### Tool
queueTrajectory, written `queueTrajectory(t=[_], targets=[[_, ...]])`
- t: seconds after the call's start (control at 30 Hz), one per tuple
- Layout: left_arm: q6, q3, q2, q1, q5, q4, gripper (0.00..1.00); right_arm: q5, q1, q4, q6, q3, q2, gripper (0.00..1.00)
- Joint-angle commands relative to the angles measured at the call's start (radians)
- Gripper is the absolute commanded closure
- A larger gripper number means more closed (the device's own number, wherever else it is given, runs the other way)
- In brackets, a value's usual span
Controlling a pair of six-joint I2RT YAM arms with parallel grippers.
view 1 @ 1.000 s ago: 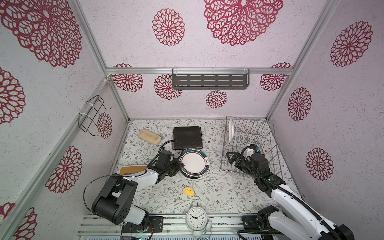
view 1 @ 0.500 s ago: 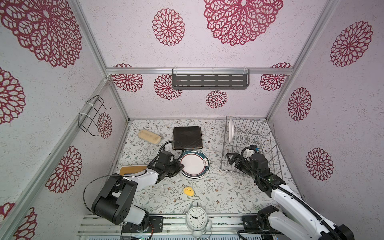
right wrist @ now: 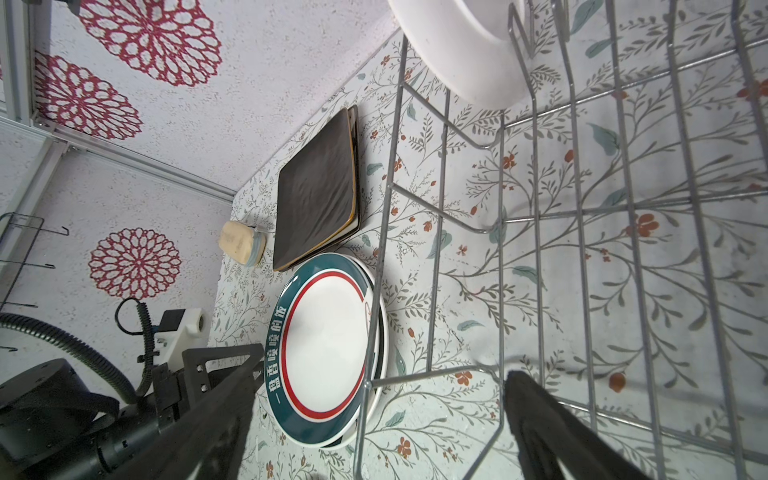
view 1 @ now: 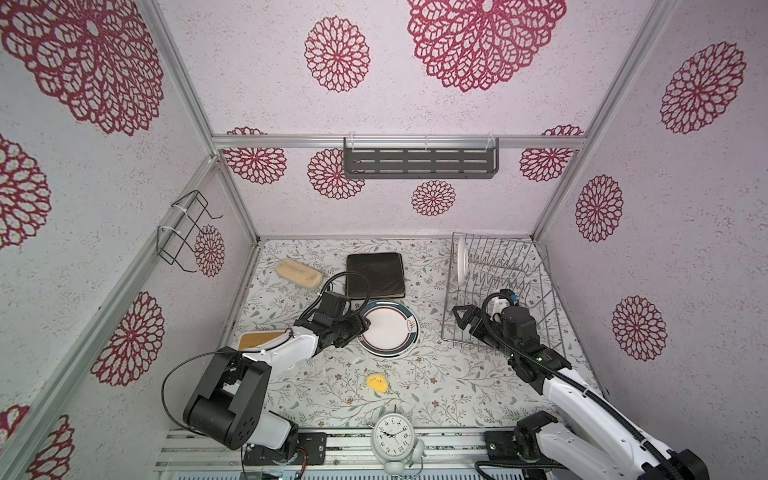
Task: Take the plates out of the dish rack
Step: 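Reach the right gripper into the rack and close it on the last plate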
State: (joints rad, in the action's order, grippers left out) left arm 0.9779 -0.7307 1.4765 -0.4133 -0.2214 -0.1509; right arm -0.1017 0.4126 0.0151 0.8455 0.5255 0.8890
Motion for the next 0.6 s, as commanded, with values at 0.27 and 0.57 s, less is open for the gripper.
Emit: queueTrajectory(t=[0.27,0.57], targets=[[-0.071,-0.086,0.028,-0.056,0.14,-0.147,0.26,0.031,0.004,0.025,-0.047,0.052,-0.004,0.03],[-0.077,-0.095,-0.037,-0.068,0.166,-0.124,0.24,0.129,0.003,0.117,-0.141,0.125,0.009,0.03]])
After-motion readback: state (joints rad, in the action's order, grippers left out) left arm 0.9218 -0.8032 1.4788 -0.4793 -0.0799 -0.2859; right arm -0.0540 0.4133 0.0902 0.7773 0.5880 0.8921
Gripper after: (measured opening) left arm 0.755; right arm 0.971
